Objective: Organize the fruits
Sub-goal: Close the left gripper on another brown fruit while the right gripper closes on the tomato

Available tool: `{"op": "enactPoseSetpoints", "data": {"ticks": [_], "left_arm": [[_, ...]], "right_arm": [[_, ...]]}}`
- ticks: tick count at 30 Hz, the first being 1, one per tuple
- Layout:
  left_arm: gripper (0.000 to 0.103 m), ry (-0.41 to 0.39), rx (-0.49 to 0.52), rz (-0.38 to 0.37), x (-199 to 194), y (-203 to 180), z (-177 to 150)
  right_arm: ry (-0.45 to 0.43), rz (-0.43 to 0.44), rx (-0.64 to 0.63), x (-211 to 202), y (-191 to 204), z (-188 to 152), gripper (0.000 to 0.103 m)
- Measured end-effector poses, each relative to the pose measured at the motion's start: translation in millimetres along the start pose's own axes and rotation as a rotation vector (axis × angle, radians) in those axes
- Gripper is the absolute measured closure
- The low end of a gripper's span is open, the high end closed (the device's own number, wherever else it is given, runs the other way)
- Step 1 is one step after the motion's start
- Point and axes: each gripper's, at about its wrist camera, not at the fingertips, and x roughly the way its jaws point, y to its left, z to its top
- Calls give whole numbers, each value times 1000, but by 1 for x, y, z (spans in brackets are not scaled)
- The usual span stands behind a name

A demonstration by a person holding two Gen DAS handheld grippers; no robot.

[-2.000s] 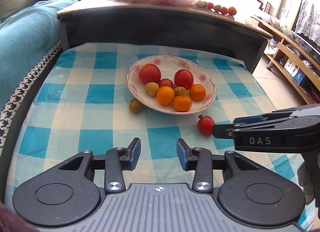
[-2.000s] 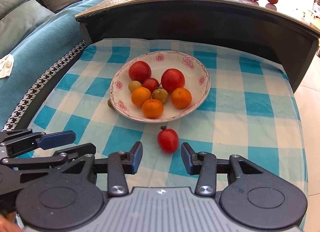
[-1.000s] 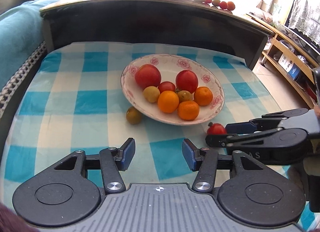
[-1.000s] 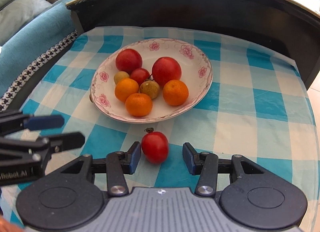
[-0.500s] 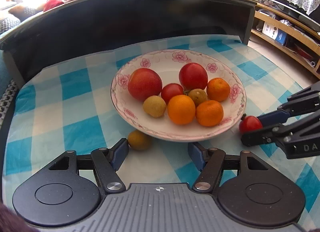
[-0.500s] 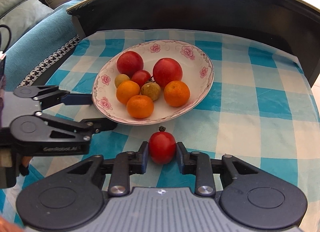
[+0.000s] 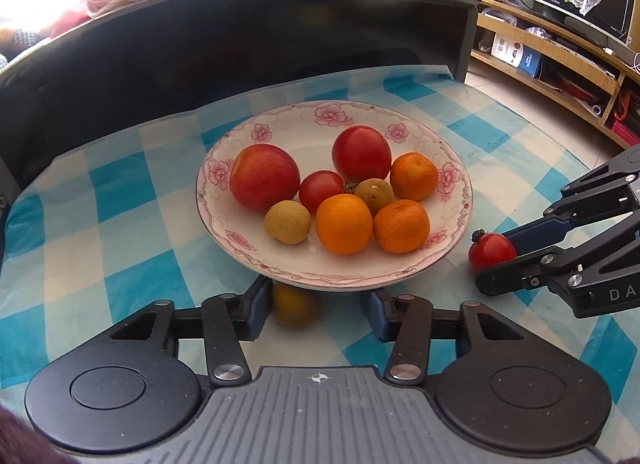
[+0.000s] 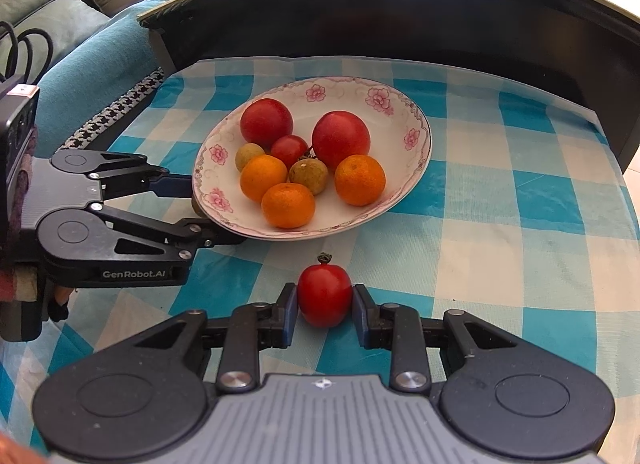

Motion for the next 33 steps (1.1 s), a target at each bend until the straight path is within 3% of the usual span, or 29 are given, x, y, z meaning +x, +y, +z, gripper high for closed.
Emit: {"op": "enactPoseSetpoints", "data": {"ticks": [2,12,18,21,24,29,33], "left_arm": [[58,8,-4,-5,-2,-4,-1],[63,55,35,-25,-21,-48,-17],[61,41,-16,36,-38,-58,-21],[55,-12,-35,-3,-45,-65,-13],[47,-32,26,-22,-40,-88,-6],[47,49,91,-12,-17,-115,-12],[55,44,28,3,-15,-113,-14]], "right_arm": [[5,4,-2,-1,0,-1,72],[30,7,-15,-9,3,-11,72],[48,-33,-22,-24,-1,-22,72],[53,-59,-27,-39,-4,-27,72],[56,-85,-34,-57,-8,-31,72],[65,-108,-3,-74,-22,-42,72],[85,-102,19,-71,-31,-51,72]]}}
